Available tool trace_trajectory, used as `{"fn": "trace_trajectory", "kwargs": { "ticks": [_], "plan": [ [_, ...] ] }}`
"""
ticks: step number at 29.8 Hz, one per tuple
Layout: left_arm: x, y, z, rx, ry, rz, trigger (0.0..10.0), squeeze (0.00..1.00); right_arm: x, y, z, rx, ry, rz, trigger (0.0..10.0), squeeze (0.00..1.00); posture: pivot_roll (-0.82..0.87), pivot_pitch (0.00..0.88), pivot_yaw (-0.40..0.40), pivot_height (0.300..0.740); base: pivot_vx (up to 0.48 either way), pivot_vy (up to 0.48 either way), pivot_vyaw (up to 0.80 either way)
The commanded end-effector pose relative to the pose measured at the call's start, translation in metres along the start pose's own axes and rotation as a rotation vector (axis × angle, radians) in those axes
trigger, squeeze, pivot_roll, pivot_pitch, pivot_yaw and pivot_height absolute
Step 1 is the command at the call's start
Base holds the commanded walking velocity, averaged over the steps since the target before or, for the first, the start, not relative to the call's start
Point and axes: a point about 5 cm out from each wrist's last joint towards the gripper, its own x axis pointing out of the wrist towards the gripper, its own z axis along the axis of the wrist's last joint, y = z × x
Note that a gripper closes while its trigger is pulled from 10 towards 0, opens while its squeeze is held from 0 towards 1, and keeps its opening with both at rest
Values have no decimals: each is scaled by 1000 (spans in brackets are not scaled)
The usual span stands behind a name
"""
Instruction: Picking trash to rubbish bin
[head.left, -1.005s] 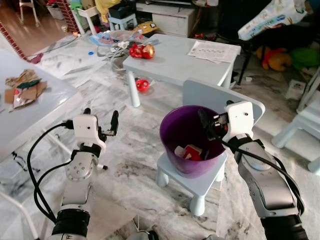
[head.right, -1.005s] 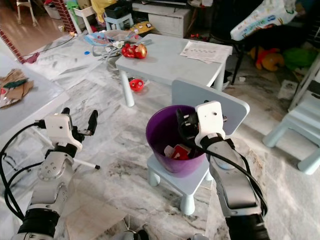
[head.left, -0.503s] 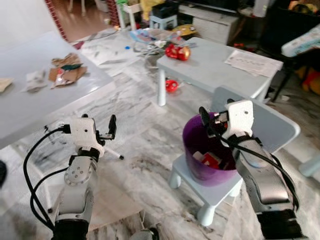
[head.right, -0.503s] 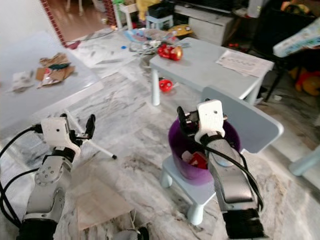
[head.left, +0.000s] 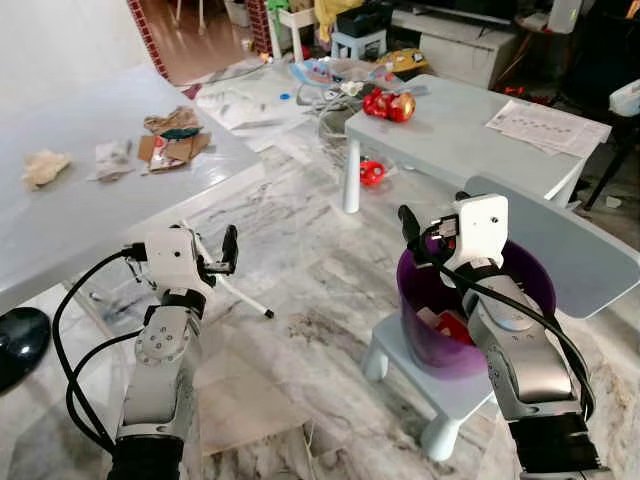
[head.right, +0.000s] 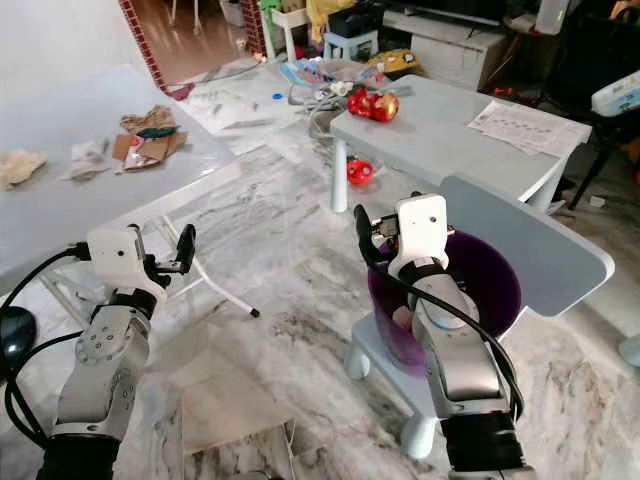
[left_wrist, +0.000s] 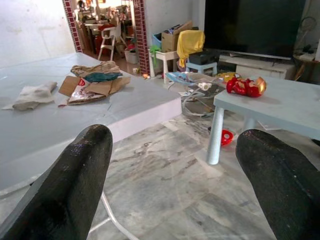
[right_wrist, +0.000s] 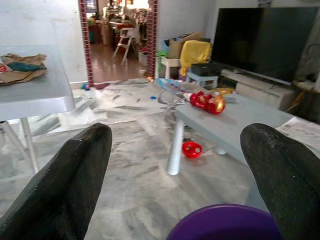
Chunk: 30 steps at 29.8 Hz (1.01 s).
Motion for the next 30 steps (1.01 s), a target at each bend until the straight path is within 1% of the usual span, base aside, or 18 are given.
{"fn": "trace_trajectory", "kwargs": {
  "ticks": [1, 14, 16, 21, 25, 30],
  "plan": [
    [0, 5, 3, 13, -1, 17, 10000, 0, 1, 2, 1, 8, -11, 4, 10000, 0, -67, 59, 92, 740, 0, 480, 0],
    [2, -1, 5, 2, 3, 17, 10000, 0, 2, 1, 2, 10, -17, 0, 10000, 0, -70, 61, 94, 740, 0, 480, 0],
    [2, -2, 6, 2, 3, 15, 10000, 0, 2, 1, 2, 11, -18, -1, 10000, 0, -70, 61, 94, 740, 0, 0, 0],
    [3, -2, 6, 0, 7, 16, 10000, 0, 2, 1, 2, 12, -19, -3, 10000, 0, -68, 63, 95, 740, 0, 376, 0],
    [2, -4, 8, 10, -13, 6, 10000, 0, 3, 1, 3, 6, -25, -1, 10000, 0, -68, 63, 95, 740, 0, 0, 0],
    [4, -10, 13, 19, -30, -22, 10000, 0, 5, 3, 5, -6, -33, 5, 10000, 0, -62, 62, 93, 740, 0, 0, 786]
  ]
}}
